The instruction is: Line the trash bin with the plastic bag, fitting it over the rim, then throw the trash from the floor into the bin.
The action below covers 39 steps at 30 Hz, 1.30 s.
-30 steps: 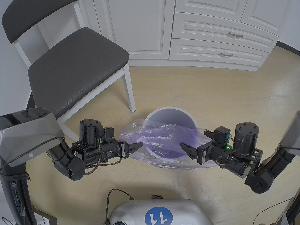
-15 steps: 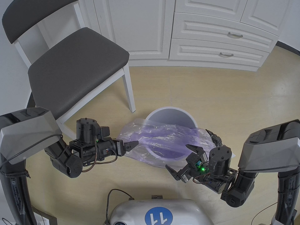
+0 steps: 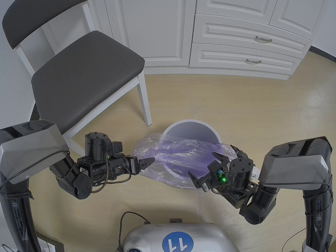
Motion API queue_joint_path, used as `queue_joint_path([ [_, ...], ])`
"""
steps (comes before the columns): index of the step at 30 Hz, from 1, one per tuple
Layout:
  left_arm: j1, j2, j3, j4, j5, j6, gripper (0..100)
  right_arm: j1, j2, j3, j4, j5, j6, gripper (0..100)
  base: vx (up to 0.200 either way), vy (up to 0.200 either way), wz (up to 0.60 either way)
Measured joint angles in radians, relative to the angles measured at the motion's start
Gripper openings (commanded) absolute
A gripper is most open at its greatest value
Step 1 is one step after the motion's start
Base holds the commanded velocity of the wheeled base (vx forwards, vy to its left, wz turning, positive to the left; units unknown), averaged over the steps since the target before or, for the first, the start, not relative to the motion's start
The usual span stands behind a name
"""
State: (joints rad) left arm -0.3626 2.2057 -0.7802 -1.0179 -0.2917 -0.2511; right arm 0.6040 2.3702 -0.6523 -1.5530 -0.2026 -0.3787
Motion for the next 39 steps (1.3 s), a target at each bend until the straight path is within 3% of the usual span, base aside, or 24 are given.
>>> queue_joint_path([
  [11,-0.002,0.002,0.0,-0.002,0.044,0.031,100,-0.029,0.051,-0.07,0.0,0.003,0.033,100,0.0,0.0,0.0],
  [27,-0.003,0.003,0.001,-0.017,0.048,0.034,100,-0.031,0.078,-0.103,0.0,-0.005,0.03,100,0.0,0.0,0.0],
  [28,-0.003,0.003,0.001,-0.02,0.048,0.034,100,-0.034,0.082,-0.114,0.0,-0.005,0.03,0,0.0,0.0,0.0],
  [39,-0.004,0.001,0.003,-0.024,0.048,0.034,100,-0.055,0.036,-0.126,0.0,0.006,0.093,0,0.0,0.0,0.0],
])
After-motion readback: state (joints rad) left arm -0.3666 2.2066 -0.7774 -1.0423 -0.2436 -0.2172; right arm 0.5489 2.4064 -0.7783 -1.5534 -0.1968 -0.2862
